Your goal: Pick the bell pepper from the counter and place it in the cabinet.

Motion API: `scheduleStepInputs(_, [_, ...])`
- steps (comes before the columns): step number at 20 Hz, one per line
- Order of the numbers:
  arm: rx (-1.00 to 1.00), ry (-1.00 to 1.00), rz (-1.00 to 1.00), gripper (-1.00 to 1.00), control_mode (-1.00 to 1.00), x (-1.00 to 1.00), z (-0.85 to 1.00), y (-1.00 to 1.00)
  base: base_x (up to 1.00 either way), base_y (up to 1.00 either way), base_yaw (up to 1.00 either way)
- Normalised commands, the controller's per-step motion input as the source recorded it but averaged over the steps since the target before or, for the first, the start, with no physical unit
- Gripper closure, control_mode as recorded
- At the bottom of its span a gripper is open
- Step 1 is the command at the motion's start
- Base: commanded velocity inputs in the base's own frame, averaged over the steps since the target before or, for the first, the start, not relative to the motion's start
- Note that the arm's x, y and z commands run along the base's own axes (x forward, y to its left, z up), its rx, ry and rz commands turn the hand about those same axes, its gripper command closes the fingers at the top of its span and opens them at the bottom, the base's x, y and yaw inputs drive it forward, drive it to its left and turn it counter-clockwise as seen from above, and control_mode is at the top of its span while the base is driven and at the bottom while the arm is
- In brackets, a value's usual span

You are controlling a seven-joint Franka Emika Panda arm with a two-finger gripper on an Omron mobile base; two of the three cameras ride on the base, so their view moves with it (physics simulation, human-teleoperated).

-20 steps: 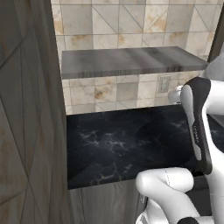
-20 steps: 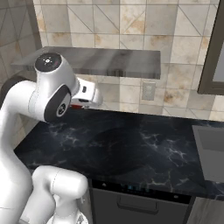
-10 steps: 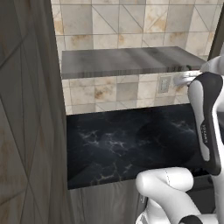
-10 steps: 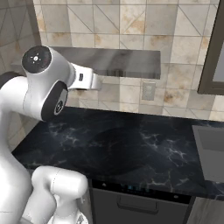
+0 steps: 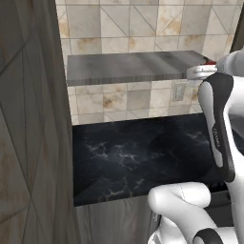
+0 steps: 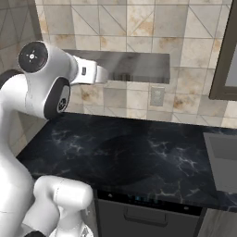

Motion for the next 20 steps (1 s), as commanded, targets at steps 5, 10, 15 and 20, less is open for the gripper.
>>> scheduleStepInputs(5, [0.01, 0.06, -0.06, 1.0, -1.0, 0.73, 0.1, 0.0, 0.0, 0.0, 0.0])
scheduleStepInputs(10, [0.02, 0.08, -0.03, 1.0, -1.0, 0.97, 0.0, 0.0, 0.0, 0.0, 0.0])
scheduleStepInputs(15, [0.01, 0.05, -0.02, 1.0, -1.0, 0.99, -0.03, 0.0, 0.0, 0.0, 0.0])
scheduleStepInputs(20, [0.0, 0.07, -0.01, 1.0, -1.0, 0.88, -0.07, 0.0, 0.0, 0.0, 0.0])
